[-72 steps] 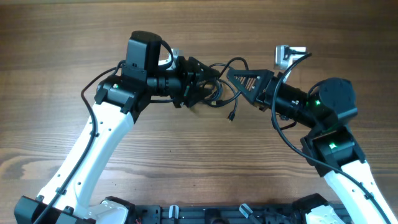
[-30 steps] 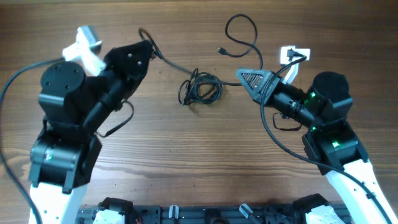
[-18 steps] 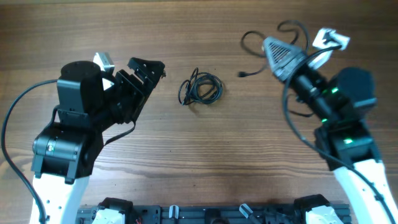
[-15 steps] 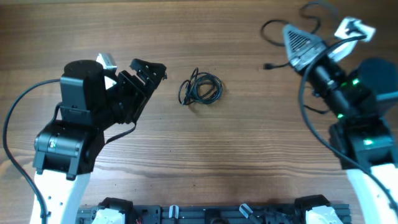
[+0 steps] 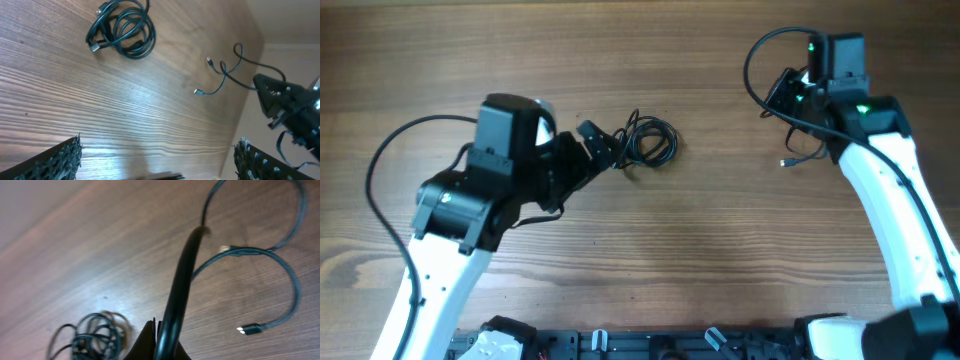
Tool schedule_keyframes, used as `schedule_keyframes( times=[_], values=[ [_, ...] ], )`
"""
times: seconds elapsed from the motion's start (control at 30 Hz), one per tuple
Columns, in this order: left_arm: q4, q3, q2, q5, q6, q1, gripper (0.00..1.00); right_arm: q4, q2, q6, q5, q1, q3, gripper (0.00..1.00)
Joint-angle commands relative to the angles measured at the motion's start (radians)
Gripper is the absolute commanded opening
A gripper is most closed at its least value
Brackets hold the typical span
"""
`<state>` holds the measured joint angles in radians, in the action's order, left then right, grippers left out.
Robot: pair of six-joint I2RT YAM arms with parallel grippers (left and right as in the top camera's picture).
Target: Untangle cables
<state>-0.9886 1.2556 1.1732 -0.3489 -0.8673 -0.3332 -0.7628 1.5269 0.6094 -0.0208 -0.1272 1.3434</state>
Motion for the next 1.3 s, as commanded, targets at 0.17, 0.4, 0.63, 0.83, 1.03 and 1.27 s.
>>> schedule_keyframes(
  times=[0.17, 0.4, 0.63, 0.83, 1.03, 1.27],
  values=[
    [-0.003, 0.008, 0.108, 0.055, 0.034, -0.031, 1.0, -0.11, 0.166, 0.032, -0.361, 0.003, 0.01, 0.04],
    [0.0, 0.008, 0.117, 0.055, 0.034, -0.031, 1.0, -0.166, 0.109, 0.049, -0.69, 0.003, 0.033, 0.04],
    [0.0, 0.008, 0.117, 0.055, 0.034, -0.031, 1.0, -0.093, 0.142, 0.045, -0.49, 0.003, -0.017, 0.05],
    [-0.001, 0.008, 0.117, 0.055, 0.034, -0.031, 1.0, -0.064, 0.268, 0.044, -0.159, 0.002, -0.018, 0.04],
    [0.0, 0.008, 0.117, 0.055, 0.034, -0.031, 1.0, 0.022, 0.287, -0.052, 0.298, 0.002, -0.018, 0.33],
    [0.0, 0.008, 0.117, 0.078, 0.034, -0.032, 1.0, 0.068, 0.246, -0.058, 0.538, 0.013, 0.068, 0.97]
  ],
)
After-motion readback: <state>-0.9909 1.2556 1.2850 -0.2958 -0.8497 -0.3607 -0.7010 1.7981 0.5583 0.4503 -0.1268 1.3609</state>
